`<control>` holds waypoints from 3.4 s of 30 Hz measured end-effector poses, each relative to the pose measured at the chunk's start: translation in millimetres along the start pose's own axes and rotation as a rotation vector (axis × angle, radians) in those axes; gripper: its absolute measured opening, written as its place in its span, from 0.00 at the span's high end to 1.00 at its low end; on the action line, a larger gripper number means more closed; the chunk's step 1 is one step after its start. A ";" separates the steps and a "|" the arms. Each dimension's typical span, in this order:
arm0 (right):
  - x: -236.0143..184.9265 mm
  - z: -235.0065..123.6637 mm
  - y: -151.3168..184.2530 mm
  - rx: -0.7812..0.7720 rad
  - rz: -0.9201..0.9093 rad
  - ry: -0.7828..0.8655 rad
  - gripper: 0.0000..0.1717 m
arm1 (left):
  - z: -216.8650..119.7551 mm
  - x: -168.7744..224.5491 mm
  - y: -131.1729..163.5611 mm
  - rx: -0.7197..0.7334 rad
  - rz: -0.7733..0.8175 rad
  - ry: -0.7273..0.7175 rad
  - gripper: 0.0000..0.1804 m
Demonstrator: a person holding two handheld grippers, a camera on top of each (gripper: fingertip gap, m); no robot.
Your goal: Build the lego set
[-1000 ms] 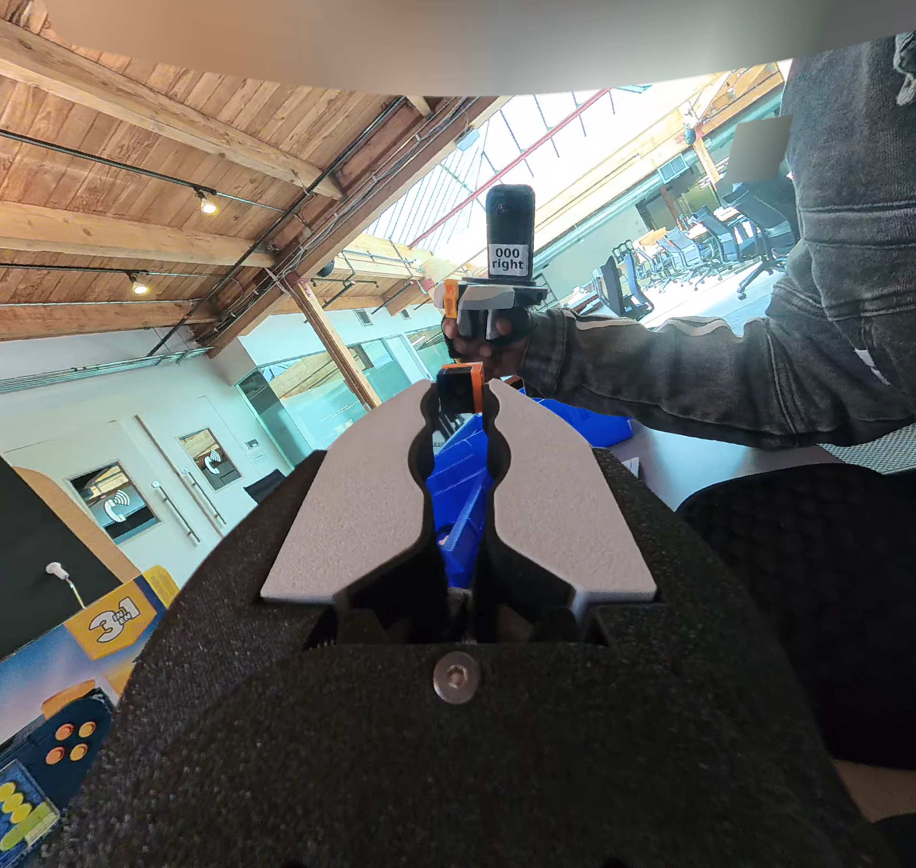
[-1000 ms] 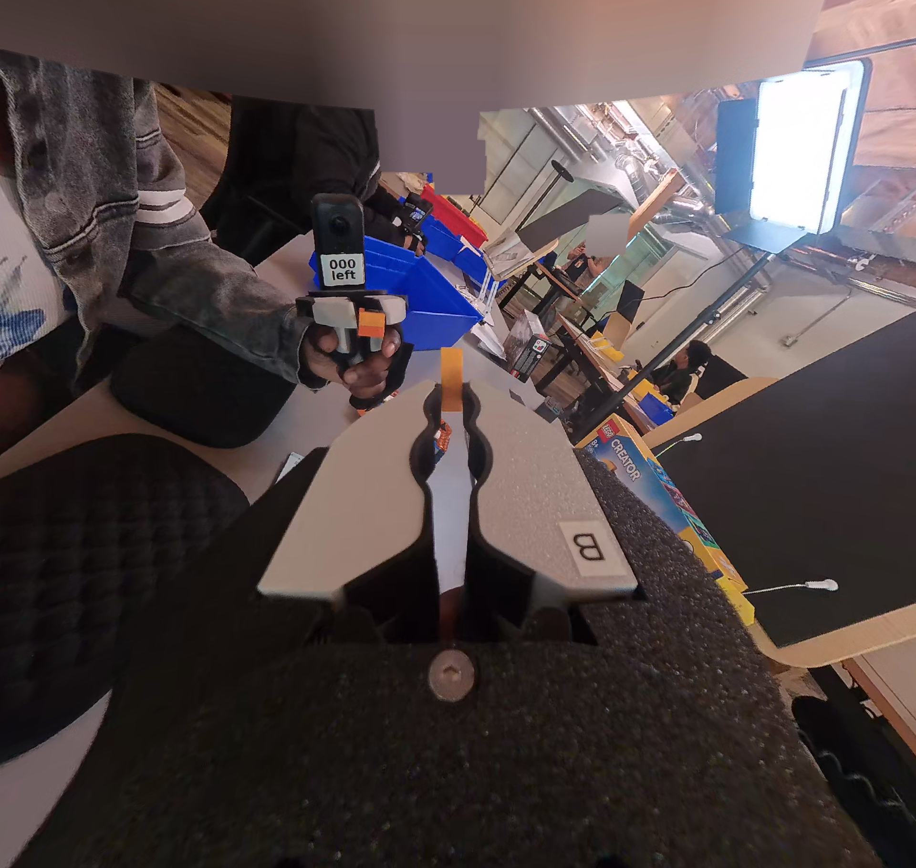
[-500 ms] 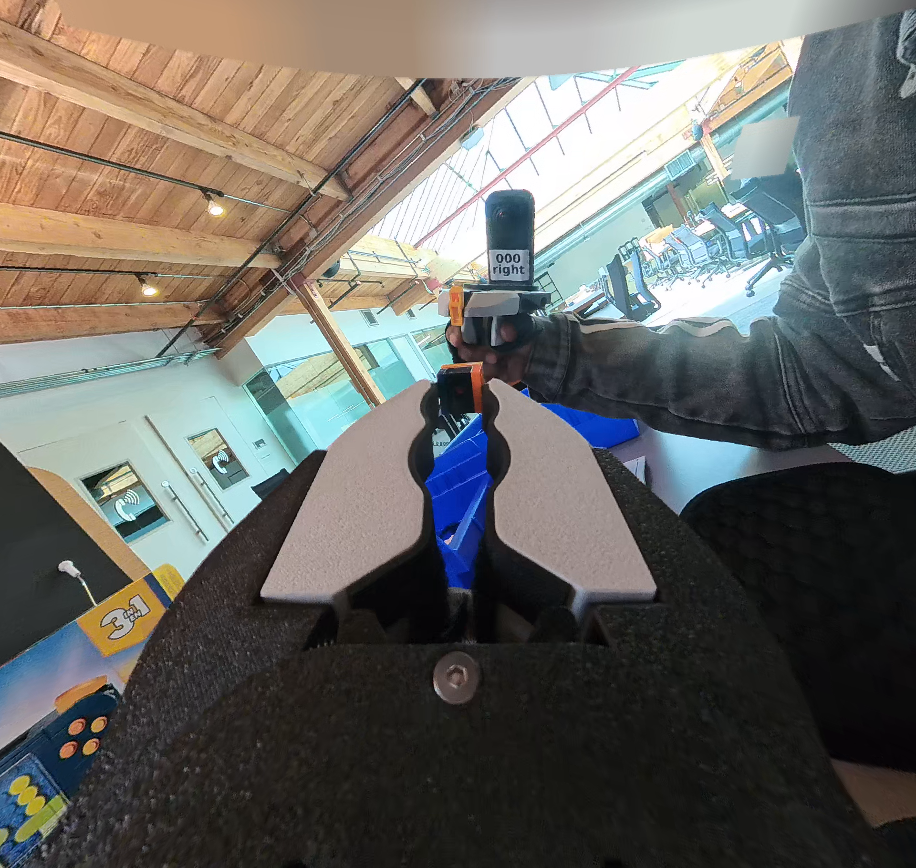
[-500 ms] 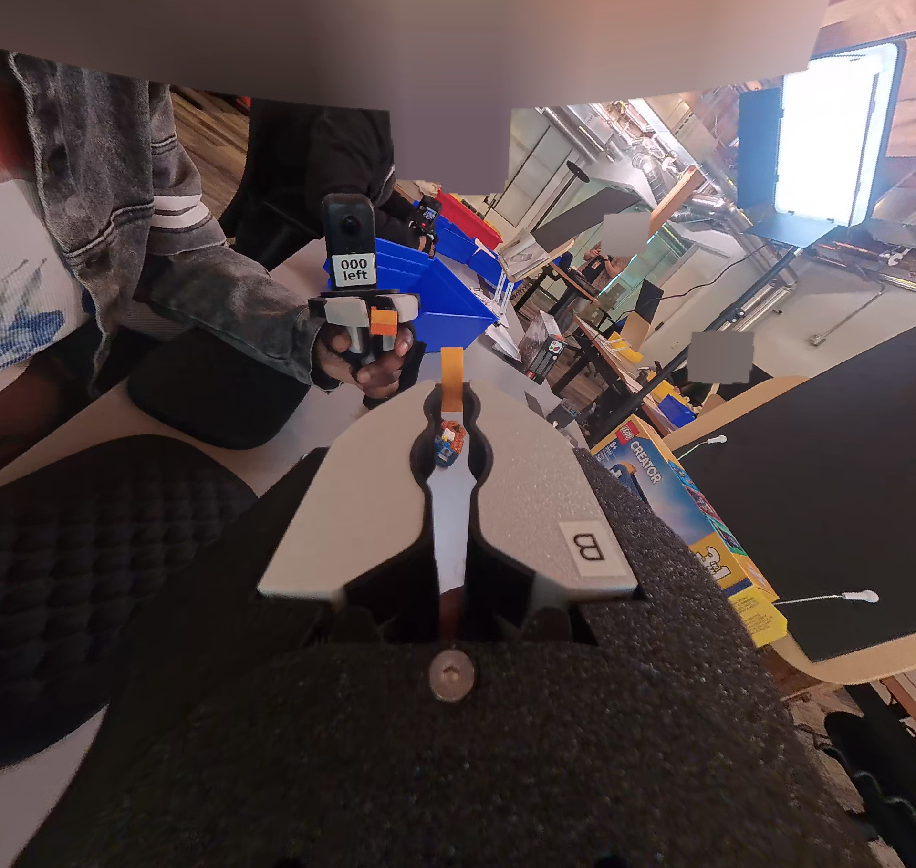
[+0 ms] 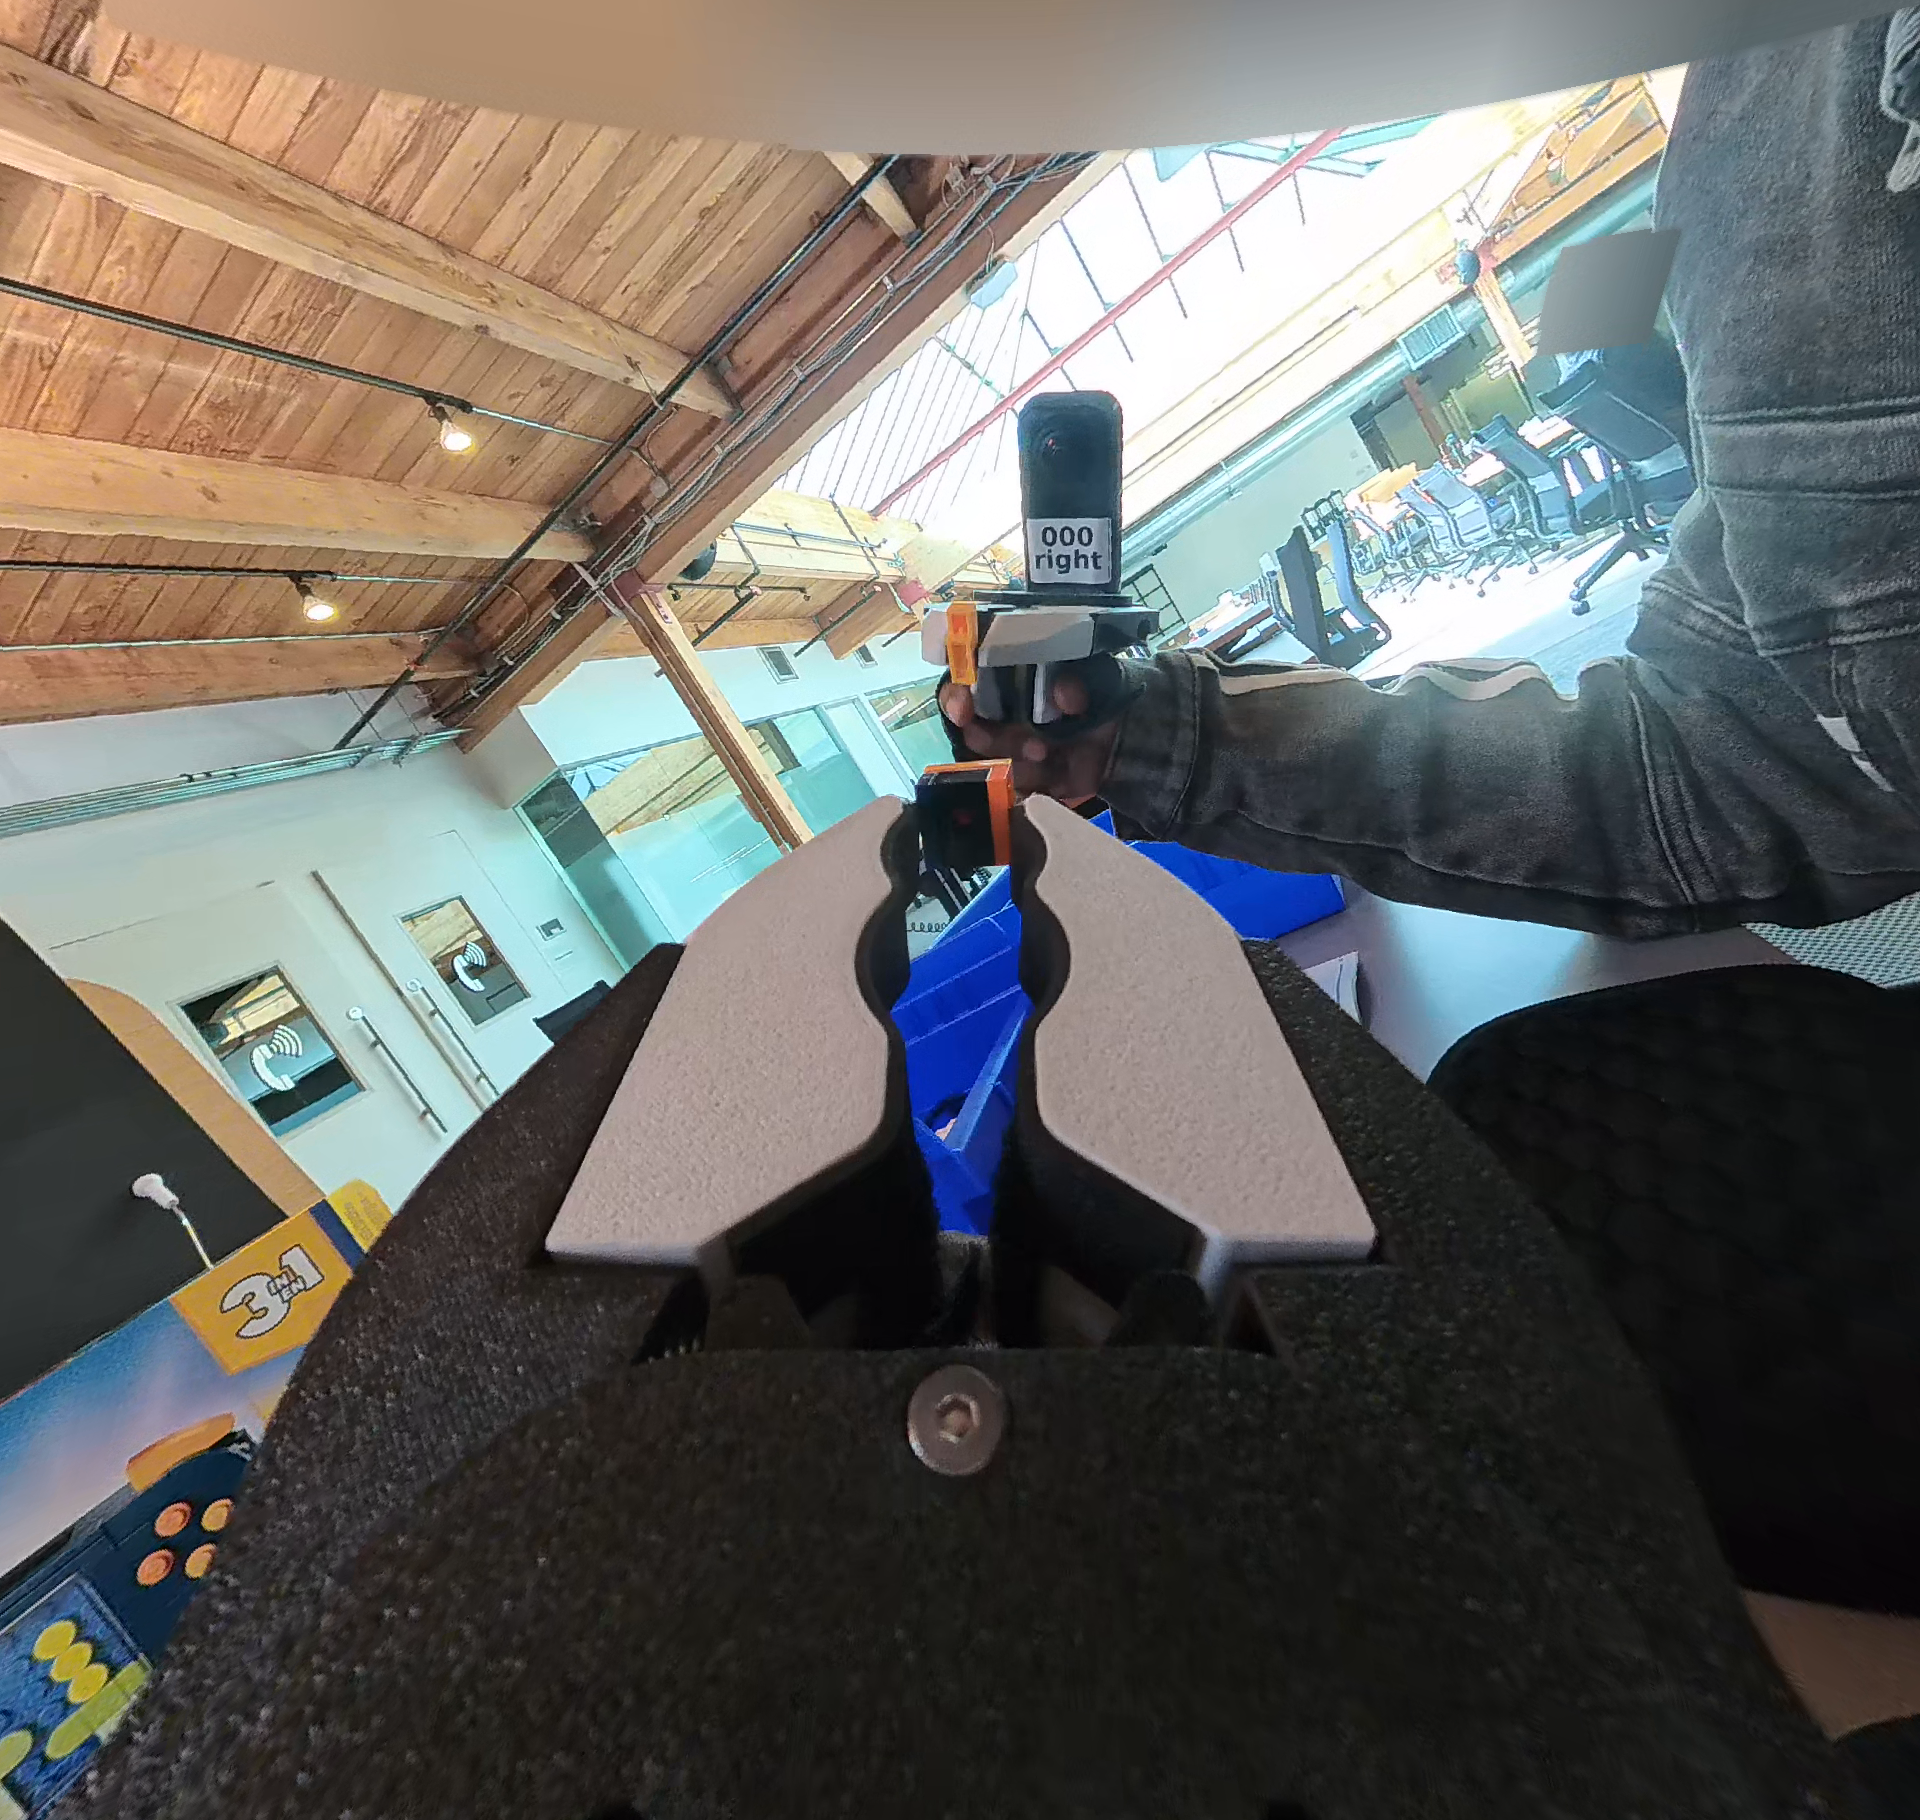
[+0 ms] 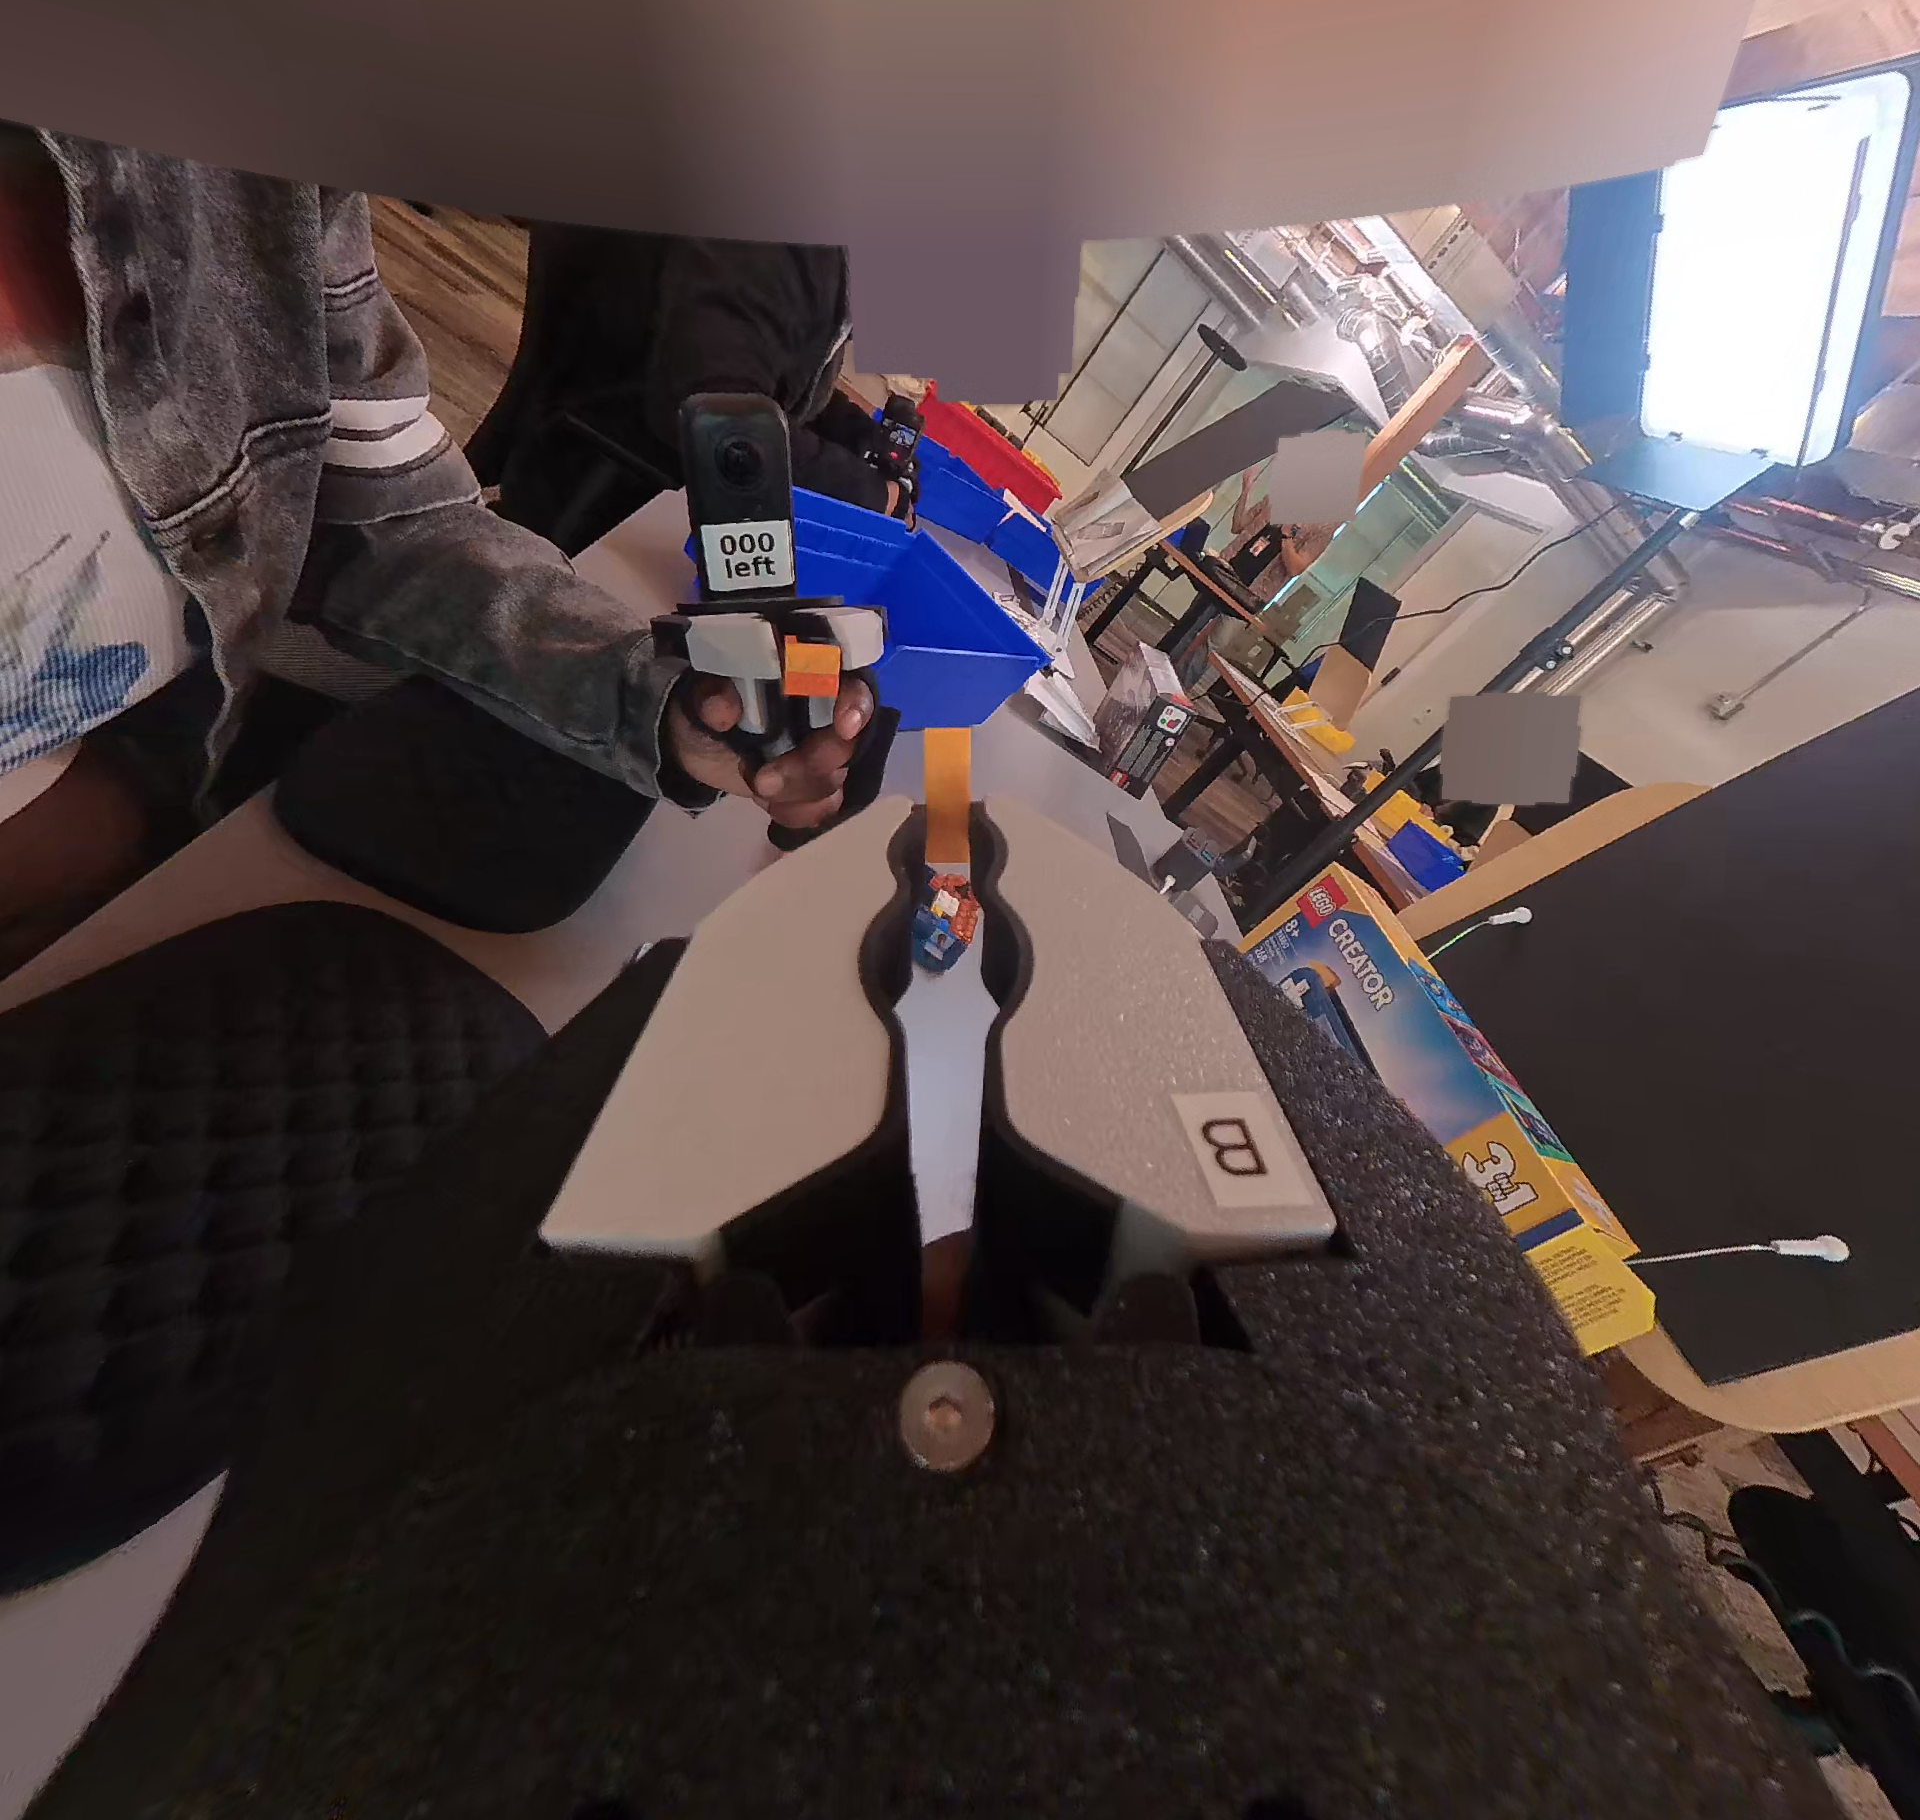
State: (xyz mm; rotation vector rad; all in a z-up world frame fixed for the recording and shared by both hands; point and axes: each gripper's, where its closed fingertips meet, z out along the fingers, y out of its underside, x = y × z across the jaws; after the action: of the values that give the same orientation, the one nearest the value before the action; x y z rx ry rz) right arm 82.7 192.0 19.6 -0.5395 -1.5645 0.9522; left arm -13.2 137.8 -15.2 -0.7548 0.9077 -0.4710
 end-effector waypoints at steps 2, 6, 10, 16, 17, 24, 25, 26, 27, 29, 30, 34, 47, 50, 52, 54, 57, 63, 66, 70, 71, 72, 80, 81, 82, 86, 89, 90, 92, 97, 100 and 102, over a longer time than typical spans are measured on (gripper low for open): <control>-0.1 0.2 0.2 0.000 0.002 -0.002 0.96 | 0.0 0.0 -0.5 0.002 0.000 0.000 0.92; -1.2 1.3 0.4 -0.003 0.000 -0.007 0.96 | 0.0 0.2 -0.7 0.001 0.005 -0.001 0.92; -2.4 3.5 1.0 -0.003 0.002 -0.014 0.96 | -0.1 0.3 -1.3 0.001 0.010 -0.002 0.92; 3.3 18.5 2.4 0.002 0.044 0.022 0.96 | -0.8 -2.6 -4.8 0.021 -0.009 -0.021 0.92; 3.7 27.1 4.7 -0.003 0.071 0.024 0.96 | -1.7 -4.8 -6.9 0.037 -0.034 -0.029 0.91; -17.0 99.3 23.8 -0.105 0.185 -0.006 0.96 | -10.7 -20.1 -17.3 0.121 -0.201 -0.061 0.91; -19.0 103.4 19.9 -0.085 0.197 -0.009 0.96 | -11.3 -20.7 -18.2 0.128 -0.216 -0.060 0.91; -20.4 106.4 16.3 -0.067 0.214 -0.012 0.96 | -11.4 -20.4 -18.6 0.130 -0.228 -0.054 0.91; -22.4 108.8 14.5 -0.062 0.220 -0.019 0.96 | -10.8 -19.4 -17.9 0.123 -0.234 -0.046 0.91; -24.0 112.5 15.7 -0.081 0.220 -0.013 0.96 | -9.1 -16.4 -14.6 0.097 -0.225 -0.034 0.91; -25.1 113.7 15.3 -0.081 0.234 -0.019 0.96 | -8.5 -15.8 -12.9 0.086 -0.218 -0.034 0.91; -28.5 117.7 14.4 -0.065 0.307 -0.045 0.96 | -8.0 -15.7 -9.9 0.066 -0.206 -0.039 0.91; -30.0 117.9 26.2 -0.109 0.286 -0.052 0.96 | -5.6 -12.8 0.1 0.020 -0.349 0.008 0.91; -29.1 115.7 31.8 -0.151 0.260 -0.046 0.96 | -4.7 -12.7 6.3 -0.039 -0.332 0.006 0.91; -29.6 114.4 36.8 -0.198 0.223 -0.042 0.96 | -4.8 -11.6 11.1 -0.085 -0.319 0.014 0.91; -31.0 113.2 43.1 -0.251 0.190 -0.044 0.96 | -5.2 -9.7 17.1 -0.137 -0.291 0.024 0.91; -33.3 112.3 46.9 -0.264 0.201 -0.065 0.96 | -5.1 -7.5 20.3 -0.166 -0.285 0.037 0.91; -41.5 108.7 66.5 -0.389 0.131 -0.111 0.96 | -8.3 1.1 38.8 -0.305 -0.289 0.098 0.92; -42.9 108.3 72.8 -0.415 0.144 -0.121 0.96 | -9.3 2.6 44.6 -0.336 -0.288 0.099 0.92; -39.0 108.9 80.2 -0.454 0.144 -0.089 0.96 | -9.6 -0.7 51.5 -0.375 -0.250 0.062 0.92; -38.0 109.6 80.0 -0.444 0.152 -0.084 0.96 | -9.5 -1.9 51.0 -0.364 -0.260 0.056 0.92; -37.3 109.9 80.5 -0.438 0.154 -0.080 0.96 | -9.3 -2.6 51.4 -0.362 -0.255 0.049 0.92; -39.9 112.3 81.8 -0.432 0.142 -0.092 0.96 | -9.1 -0.6 50.5 -0.358 -0.241 0.060 0.92; -40.6 112.3 82.6 -0.438 0.139 -0.096 0.96 | -9.4 0.1 51.0 -0.367 -0.228 0.065 0.92; -41.6 112.2 84.8 -0.454 0.128 -0.100 0.96 | -10.0 1.0 53.2 -0.386 -0.205 0.069 0.92; -47.8 112.9 87.6 -0.474 0.109 -0.137 0.96 | -13.0 6.4 55.8 -0.415 -0.171 0.107 0.92; -49.4 112.8 90.6 -0.499 0.093 -0.144 0.96 | -14.0 8.1 58.6 -0.439 -0.148 0.117 0.91; -49.4 113.1 90.4 -0.497 0.098 -0.145 0.96 | -14.0 8.0 58.2 -0.431 -0.156 0.117 0.91; -45.3 114.5 88.3 -0.481 0.117 -0.118 0.95 | -12.8 3.7 55.0 -0.391 -0.197 0.095 0.92; -37.8 116.6 70.4 -0.367 0.151 -0.077 0.93 | -8.7 -3.3 41.1 -0.263 -0.325 0.067 0.91; -35.6 115.1 63.8 -0.313 0.165 -0.074 0.91 | -8.2 -7.9 29.9 -0.171 -0.402 0.055 0.91; -33.5 112.4 57.7 -0.260 0.194 -0.079 0.91 | -10.6 -15.4 20.7 -0.097 -0.465 0.037 0.92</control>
State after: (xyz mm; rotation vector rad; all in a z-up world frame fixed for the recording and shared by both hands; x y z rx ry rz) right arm -27.1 167.2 -46.9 -0.8585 -1.7426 0.9286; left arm -29.3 157.3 -26.9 -1.0543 0.7914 -0.8559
